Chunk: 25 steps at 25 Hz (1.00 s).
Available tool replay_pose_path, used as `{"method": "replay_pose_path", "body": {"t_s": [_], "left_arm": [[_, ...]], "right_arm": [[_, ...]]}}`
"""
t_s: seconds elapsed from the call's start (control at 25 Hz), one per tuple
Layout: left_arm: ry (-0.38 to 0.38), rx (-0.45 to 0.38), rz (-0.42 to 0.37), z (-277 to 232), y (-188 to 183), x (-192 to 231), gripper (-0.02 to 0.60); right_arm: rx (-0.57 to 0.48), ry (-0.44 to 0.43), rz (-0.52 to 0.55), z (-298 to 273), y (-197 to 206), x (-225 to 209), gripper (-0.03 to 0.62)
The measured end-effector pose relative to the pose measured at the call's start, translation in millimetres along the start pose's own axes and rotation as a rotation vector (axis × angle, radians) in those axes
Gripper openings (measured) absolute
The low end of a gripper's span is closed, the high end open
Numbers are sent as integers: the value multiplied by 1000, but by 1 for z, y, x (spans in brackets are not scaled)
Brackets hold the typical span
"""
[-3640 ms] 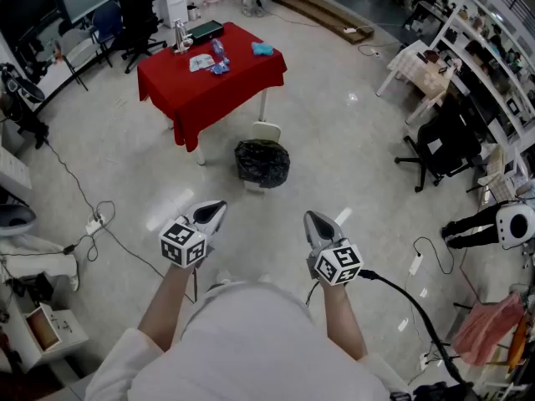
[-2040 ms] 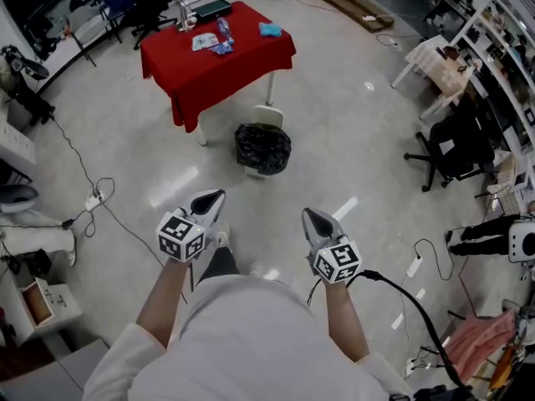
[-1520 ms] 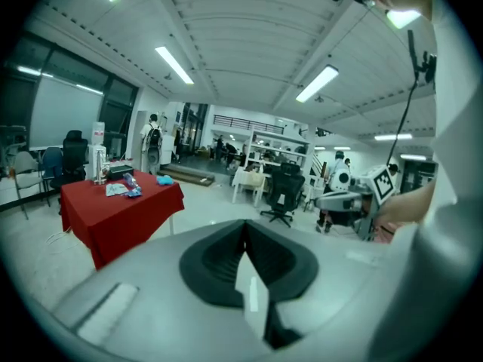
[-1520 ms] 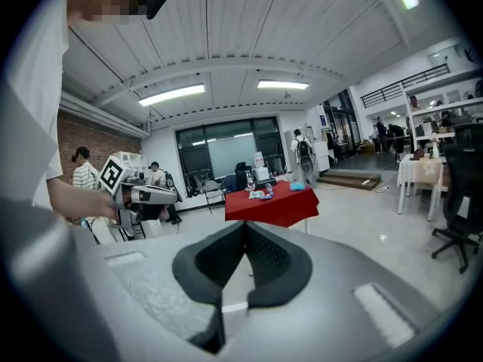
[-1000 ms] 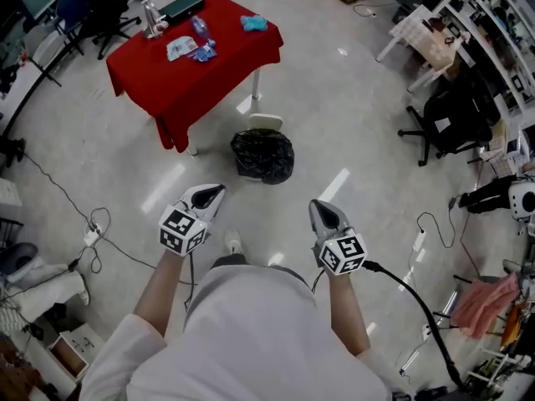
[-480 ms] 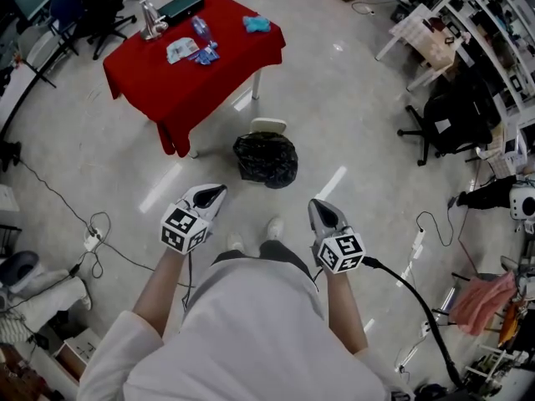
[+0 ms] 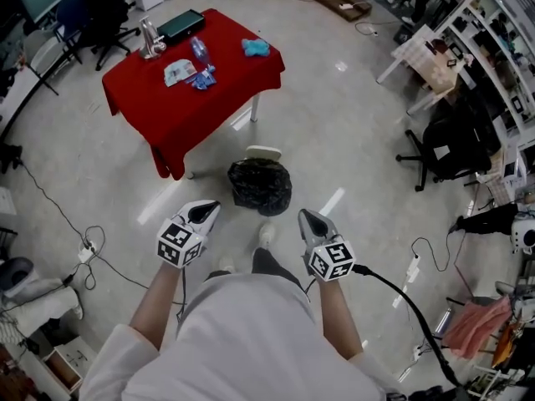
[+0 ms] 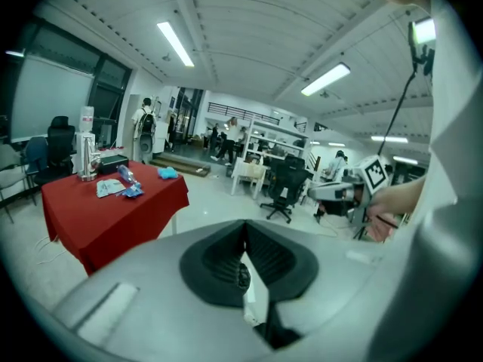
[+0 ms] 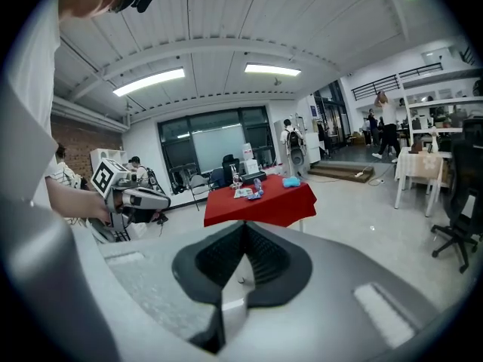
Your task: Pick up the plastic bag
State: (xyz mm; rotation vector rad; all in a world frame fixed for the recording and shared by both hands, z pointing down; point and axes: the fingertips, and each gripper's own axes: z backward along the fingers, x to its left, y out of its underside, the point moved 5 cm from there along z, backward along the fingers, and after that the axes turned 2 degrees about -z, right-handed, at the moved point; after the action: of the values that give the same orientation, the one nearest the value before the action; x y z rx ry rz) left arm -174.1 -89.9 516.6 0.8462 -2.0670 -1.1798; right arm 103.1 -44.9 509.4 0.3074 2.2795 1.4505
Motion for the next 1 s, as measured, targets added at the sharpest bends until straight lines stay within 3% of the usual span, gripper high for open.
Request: {"method": "replay_pose_path", "body": {"t_s": [0.6, 1.0], "left_arm": [[-96, -34, 63, -117, -57, 32, 3], [-146, 26, 77, -167, -63, 60, 3]], "right_arm": [[29, -102, 85, -65, -62, -131, 2], [92, -155, 101, -108, -68, -186, 2]]}}
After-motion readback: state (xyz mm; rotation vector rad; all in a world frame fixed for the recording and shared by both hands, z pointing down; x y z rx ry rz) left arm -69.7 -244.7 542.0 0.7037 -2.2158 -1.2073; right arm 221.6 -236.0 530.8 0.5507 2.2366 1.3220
